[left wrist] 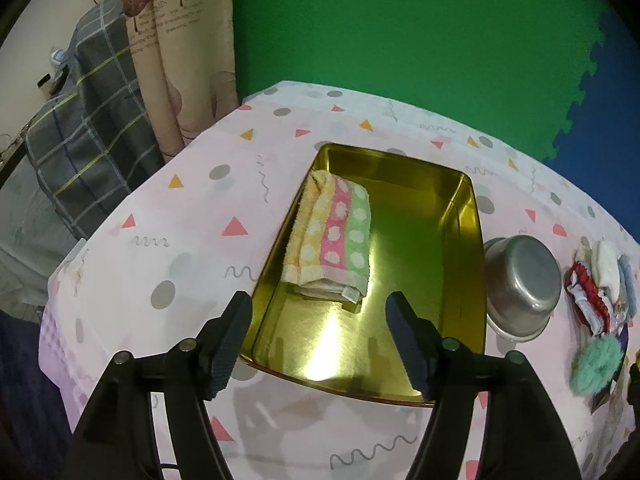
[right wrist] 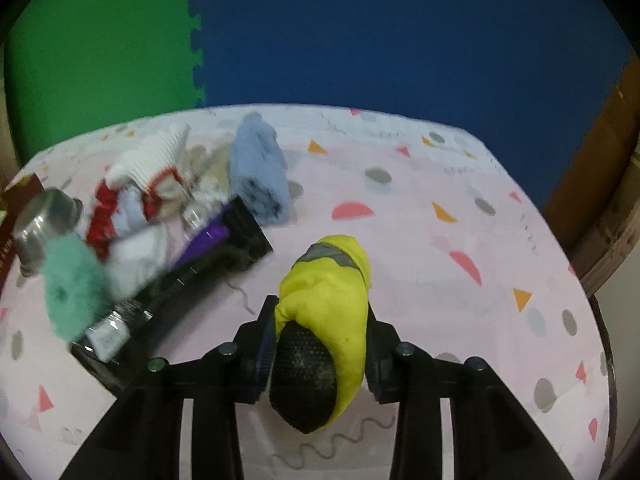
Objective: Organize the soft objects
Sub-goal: 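Lower the sock bundle into the tin tray beside the towel with the right gripper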
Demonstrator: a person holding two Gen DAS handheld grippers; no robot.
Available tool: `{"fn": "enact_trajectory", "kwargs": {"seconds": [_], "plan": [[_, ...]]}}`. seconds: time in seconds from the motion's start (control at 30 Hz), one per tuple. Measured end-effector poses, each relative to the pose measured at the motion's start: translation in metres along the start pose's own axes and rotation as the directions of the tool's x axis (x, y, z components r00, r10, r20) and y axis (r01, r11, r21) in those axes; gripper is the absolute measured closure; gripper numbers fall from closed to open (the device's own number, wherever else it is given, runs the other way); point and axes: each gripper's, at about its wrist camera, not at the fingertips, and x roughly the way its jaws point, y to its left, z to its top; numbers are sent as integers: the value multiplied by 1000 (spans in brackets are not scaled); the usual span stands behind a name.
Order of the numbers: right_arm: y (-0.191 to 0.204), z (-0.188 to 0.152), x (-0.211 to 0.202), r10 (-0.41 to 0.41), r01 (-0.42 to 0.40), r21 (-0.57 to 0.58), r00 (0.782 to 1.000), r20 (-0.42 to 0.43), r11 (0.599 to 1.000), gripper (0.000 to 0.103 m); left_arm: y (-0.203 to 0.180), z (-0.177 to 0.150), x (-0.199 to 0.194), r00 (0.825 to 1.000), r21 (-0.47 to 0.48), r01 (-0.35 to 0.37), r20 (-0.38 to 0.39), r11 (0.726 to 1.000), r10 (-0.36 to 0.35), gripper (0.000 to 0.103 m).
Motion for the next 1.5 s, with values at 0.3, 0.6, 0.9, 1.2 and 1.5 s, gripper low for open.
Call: {"fn": "enact_trajectory", "kwargs": {"seconds": [0.3, 0.6, 0.9, 1.2, 1.5], "plan": [[46, 24, -47, 123, -119, -55, 990, 73, 991, 66, 13, 6, -8, 1000, 9, -5, 1, 1000, 5, 34], [161, 28, -77, 342, -325, -231, 939, 40, 917, 66, 42, 16, -23, 999, -35, -36, 39, 999, 37, 31], [281, 24, -96, 502, -475, -376, 864, -28, 796, 66, 51, 18, -22, 999, -47, -33, 25, 998, 35, 31], [355, 24, -88, 549, -533, -435, 830, -100, 726, 66, 68, 20, -17, 999, -90, -37, 1, 995, 37, 31], [404, 22, -62, 533, -541, -467, 830, -164, 700, 63, 78, 22, -14, 999, -118, -32, -8, 993, 32, 31]]}}
